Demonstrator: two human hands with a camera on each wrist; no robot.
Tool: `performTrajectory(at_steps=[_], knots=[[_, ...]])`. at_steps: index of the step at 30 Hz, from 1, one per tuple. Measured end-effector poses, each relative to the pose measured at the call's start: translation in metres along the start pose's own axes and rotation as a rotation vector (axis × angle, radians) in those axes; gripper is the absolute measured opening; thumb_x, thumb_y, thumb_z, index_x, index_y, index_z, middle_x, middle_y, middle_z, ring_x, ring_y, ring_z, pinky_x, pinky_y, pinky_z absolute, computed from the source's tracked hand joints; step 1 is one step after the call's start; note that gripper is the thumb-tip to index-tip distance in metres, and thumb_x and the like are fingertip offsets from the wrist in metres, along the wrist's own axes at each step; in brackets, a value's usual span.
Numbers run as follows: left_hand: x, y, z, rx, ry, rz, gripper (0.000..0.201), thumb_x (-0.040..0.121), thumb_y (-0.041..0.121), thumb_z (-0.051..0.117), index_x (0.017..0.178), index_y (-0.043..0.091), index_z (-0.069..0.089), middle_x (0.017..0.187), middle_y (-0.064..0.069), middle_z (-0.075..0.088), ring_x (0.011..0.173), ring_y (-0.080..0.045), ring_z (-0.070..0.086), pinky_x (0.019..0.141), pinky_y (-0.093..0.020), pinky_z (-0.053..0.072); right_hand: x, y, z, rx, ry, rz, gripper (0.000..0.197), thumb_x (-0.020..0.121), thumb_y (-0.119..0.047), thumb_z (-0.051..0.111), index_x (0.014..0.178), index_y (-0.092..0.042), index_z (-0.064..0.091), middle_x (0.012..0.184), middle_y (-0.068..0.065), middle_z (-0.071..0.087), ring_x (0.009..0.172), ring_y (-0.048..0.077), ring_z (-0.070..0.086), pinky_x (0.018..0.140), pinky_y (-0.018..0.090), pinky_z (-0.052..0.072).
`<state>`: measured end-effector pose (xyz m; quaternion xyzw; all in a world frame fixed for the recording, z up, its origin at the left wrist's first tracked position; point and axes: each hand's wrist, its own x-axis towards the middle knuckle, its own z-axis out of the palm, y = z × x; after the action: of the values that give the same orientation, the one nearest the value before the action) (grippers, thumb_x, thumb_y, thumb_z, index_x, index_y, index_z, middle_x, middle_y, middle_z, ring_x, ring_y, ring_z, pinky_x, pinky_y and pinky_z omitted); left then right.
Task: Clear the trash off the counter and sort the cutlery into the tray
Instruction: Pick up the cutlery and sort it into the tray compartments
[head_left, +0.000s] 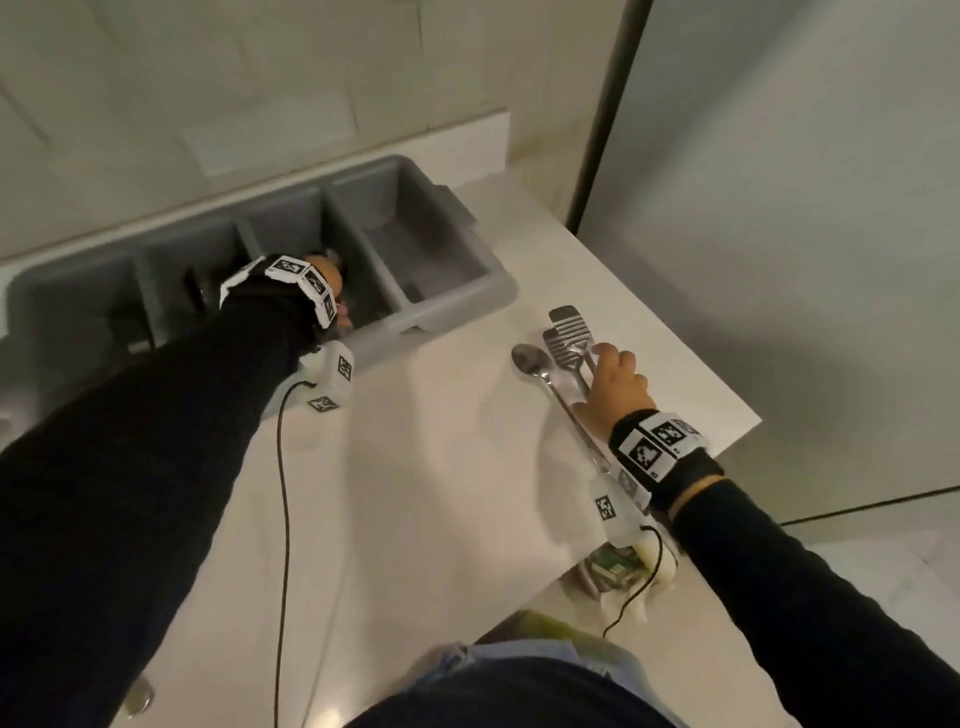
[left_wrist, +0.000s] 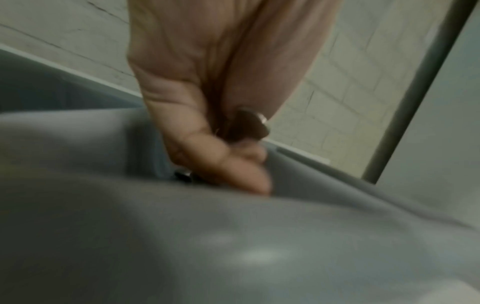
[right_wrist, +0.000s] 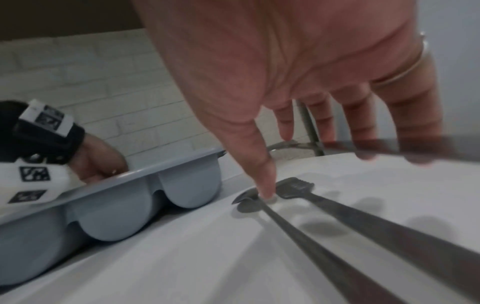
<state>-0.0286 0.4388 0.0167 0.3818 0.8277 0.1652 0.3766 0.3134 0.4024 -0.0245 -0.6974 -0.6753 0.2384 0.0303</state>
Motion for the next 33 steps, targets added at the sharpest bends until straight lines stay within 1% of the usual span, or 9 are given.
performTrajectory(at_steps=[3, 9, 12, 15, 17, 22, 27, 31, 33], knots=[[0.002, 0.001, -0.002, 0.595, 0.240, 0.184, 0.034, 0.084, 0.036, 0.050, 0.108, 0.013, 0.059, 0.115, -0.018, 0.065, 0.095, -0.036, 0.065, 0.087, -0.045, 0.054, 0.007, 0.009, 0.003, 0.033, -0.100, 0.114, 0.065, 0.085, -0.007, 0.055, 0.140, -0.010, 0.020, 0.126, 0.017, 0.049, 0.101, 0.035, 0.059, 0.087, 0.043, 0.050], [-0.065, 0.048, 0.028, 0.312, 0.473, 0.431, 0.027, 0.087, 0.016, 0.051, 0.112, 0.006, 0.059, 0.120, -0.024, 0.059, 0.110, -0.041, 0.057, 0.094, -0.044, 0.045, 0.018, 0.016, -0.005, -0.023, -0.164, 0.097, 0.026, 0.095, -0.020, 0.040, 0.117, -0.006, 0.042, 0.103, 0.015, 0.061, 0.083, 0.028, 0.056, 0.077, 0.038, 0.048], [-0.111, 0.050, 0.091, 0.220, 0.152, 0.611, 0.019, 0.088, 0.016, 0.050, 0.104, 0.014, 0.060, 0.107, -0.015, 0.067, 0.098, -0.033, 0.063, 0.080, -0.031, 0.045, 0.021, 0.017, -0.013, 0.021, -0.128, 0.081, 0.028, 0.096, -0.024, 0.038, 0.116, -0.005, 0.043, 0.112, 0.019, 0.059, 0.094, 0.033, 0.059, 0.075, 0.036, 0.044], [-0.125, 0.049, 0.160, 0.287, -0.377, 0.530, 0.029, 0.091, 0.019, 0.050, 0.120, 0.020, 0.053, 0.117, -0.014, 0.063, 0.090, -0.029, 0.063, 0.072, -0.023, 0.042, 0.020, 0.020, -0.024, 0.159, -0.083, 0.021, 0.027, 0.097, -0.028, 0.036, 0.115, -0.008, 0.042, 0.113, 0.021, 0.053, 0.089, 0.034, 0.056, 0.078, 0.038, 0.047], [-0.126, 0.046, 0.192, 0.356, -0.523, 0.493, 0.036, 0.092, 0.028, 0.048, 0.128, 0.024, 0.045, 0.120, -0.013, 0.062, 0.077, -0.022, 0.058, 0.068, -0.022, 0.045, 0.018, 0.020, -0.035, 0.328, -0.072, -0.036, 0.019, 0.097, -0.028, 0.035, 0.111, -0.015, 0.040, 0.110, 0.020, 0.053, 0.086, 0.034, 0.057, 0.075, 0.041, 0.053], [-0.130, 0.049, 0.209, 0.530, -0.413, 0.476, 0.034, 0.091, 0.036, 0.049, 0.103, 0.006, 0.058, 0.108, -0.018, 0.066, 0.092, -0.031, 0.060, 0.080, -0.035, 0.046, 0.009, 0.003, -0.078, 0.629, -0.228, -0.185, 0.013, 0.098, -0.033, 0.033, 0.110, -0.033, 0.036, 0.090, 0.000, 0.047, 0.073, 0.019, 0.049, 0.064, 0.028, 0.043], [-0.137, 0.030, 0.178, 0.540, -0.376, 0.434, 0.019, 0.086, 0.005, 0.050, 0.099, 0.002, 0.063, 0.118, -0.018, 0.064, 0.108, -0.033, 0.060, 0.092, -0.034, 0.047, 0.013, -0.048, -0.099, 0.680, -0.377, -0.408, 0.043, 0.094, -0.012, 0.043, 0.130, -0.034, 0.035, 0.090, -0.003, 0.046, 0.075, 0.016, 0.047, 0.068, 0.029, 0.045], [-0.146, -0.018, 0.132, 0.157, -0.281, 0.297, 0.029, 0.091, 0.009, 0.036, 0.110, 0.016, 0.056, 0.102, -0.014, 0.061, 0.065, -0.024, 0.056, 0.051, -0.025, 0.044, 0.038, -0.116, -0.091, 0.496, -0.332, -0.477, 0.048, 0.093, -0.018, 0.047, 0.136, -0.029, 0.029, 0.098, 0.006, 0.050, 0.078, 0.018, 0.050, 0.062, 0.028, 0.046], [-0.152, -0.043, 0.106, 0.061, -0.187, 0.290, 0.032, 0.091, 0.005, 0.033, 0.111, 0.018, 0.053, 0.093, -0.001, 0.057, 0.057, -0.011, 0.048, 0.051, -0.021, 0.040, 0.058, -0.154, -0.079, 0.394, -0.292, -0.466, 0.050, 0.092, -0.020, 0.049, 0.137, -0.026, 0.030, 0.111, 0.012, 0.052, 0.080, 0.023, 0.053, 0.063, 0.033, 0.047]])
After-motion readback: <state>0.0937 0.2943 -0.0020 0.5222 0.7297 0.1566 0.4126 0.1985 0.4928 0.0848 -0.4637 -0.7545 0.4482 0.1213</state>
